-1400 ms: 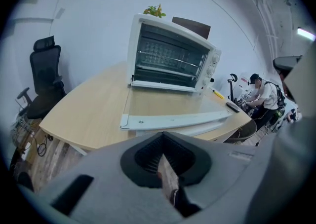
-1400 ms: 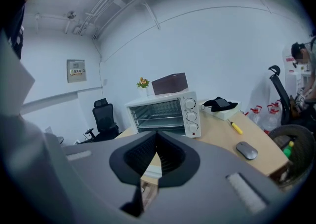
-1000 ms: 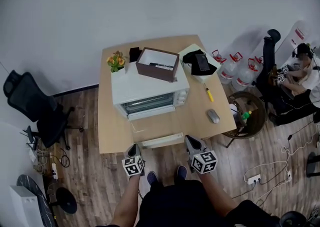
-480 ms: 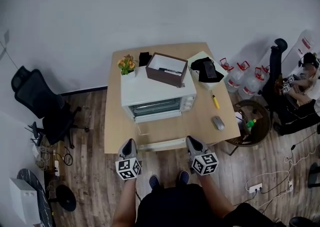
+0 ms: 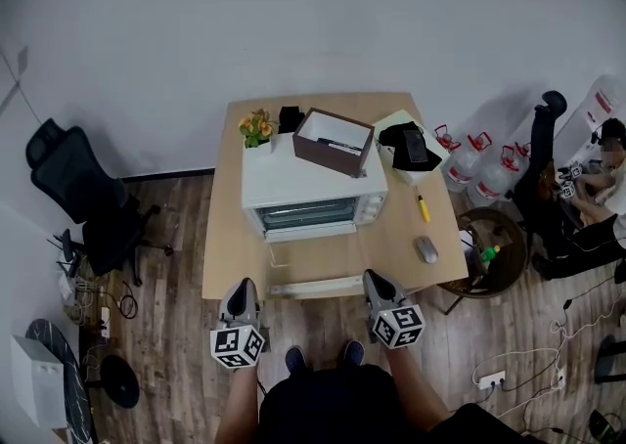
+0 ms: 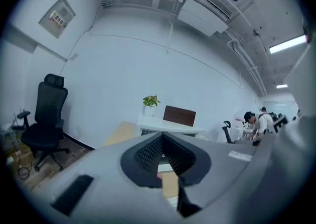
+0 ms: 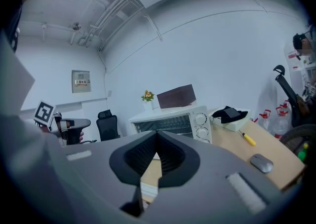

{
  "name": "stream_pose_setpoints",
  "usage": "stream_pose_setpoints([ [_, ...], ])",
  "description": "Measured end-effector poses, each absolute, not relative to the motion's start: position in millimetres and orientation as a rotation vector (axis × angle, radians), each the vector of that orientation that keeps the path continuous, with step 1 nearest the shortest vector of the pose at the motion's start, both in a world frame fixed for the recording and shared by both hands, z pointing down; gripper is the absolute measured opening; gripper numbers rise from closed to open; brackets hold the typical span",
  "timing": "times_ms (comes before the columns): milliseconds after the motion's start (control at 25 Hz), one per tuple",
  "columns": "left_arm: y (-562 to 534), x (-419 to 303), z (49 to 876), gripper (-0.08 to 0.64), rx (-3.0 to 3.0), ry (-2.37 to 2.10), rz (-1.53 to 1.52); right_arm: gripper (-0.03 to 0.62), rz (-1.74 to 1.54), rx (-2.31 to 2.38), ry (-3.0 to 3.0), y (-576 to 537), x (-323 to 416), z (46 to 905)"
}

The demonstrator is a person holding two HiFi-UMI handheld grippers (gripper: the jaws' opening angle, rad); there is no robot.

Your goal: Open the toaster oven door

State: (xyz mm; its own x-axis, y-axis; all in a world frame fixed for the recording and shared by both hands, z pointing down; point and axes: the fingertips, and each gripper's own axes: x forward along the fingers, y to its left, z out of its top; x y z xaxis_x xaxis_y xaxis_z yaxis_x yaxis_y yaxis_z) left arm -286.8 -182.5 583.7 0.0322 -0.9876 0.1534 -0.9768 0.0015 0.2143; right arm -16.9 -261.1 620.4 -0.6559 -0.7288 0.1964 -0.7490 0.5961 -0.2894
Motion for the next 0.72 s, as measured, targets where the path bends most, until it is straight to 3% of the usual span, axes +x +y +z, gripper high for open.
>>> stream_pose_setpoints([
  [440, -174.0, -266.6, 577.5, 0.005, 2.163, -2.074, 0.021, 0.012, 0.175, 1.281, -2.717, -248.6, -17.1, 606.5],
  [720, -172.9, -252.6, 582.3, 0.005, 2.192, -2.044, 0.052, 0.012, 0.117, 1.29, -2.711, -245.6, -10.3, 599.3],
])
